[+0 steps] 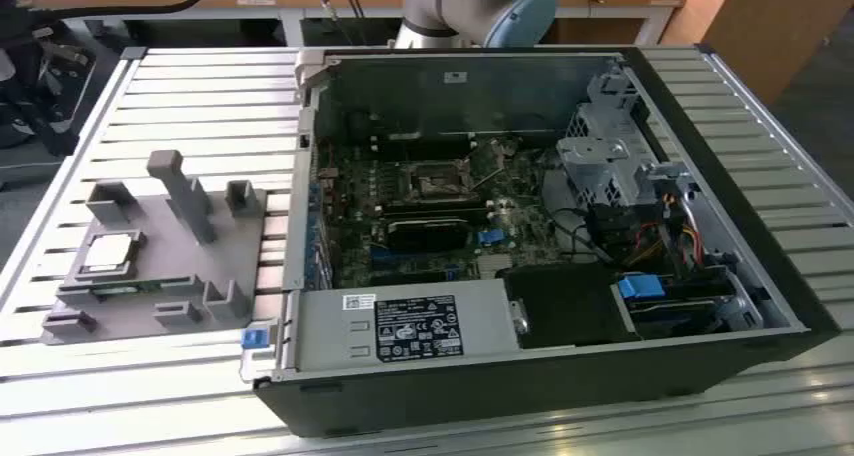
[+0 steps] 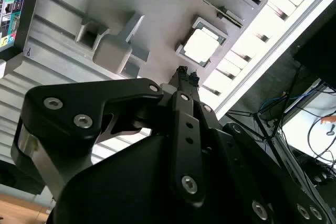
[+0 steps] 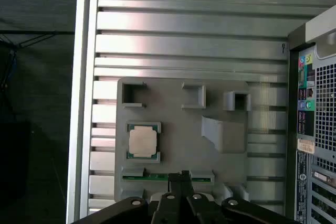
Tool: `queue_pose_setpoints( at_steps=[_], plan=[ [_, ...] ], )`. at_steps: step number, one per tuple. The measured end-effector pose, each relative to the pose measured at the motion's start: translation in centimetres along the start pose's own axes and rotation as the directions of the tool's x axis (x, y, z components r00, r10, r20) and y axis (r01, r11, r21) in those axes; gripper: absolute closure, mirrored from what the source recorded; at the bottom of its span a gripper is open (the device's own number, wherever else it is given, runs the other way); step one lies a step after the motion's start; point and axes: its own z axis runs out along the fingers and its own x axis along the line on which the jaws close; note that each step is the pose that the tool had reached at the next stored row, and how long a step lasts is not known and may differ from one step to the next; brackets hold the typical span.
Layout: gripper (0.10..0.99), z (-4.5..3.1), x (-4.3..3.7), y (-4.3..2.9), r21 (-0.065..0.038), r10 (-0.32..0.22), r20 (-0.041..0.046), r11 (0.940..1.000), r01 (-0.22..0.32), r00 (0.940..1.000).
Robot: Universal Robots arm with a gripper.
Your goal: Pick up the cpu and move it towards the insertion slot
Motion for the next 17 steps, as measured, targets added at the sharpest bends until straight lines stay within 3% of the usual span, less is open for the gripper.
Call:
queue_pose_setpoints(
  at_steps=[10, 17],
  plan=[
    [0.980, 0.00, 0.26, 0.01, 0.000, 0.000, 0.0000, 1.0000, 0.000, 1.0000],
    [0.980, 0.02, 1.16, 0.02, 0.000, 0.000, 0.0000, 1.0000, 0.000, 1.0000]
  ],
)
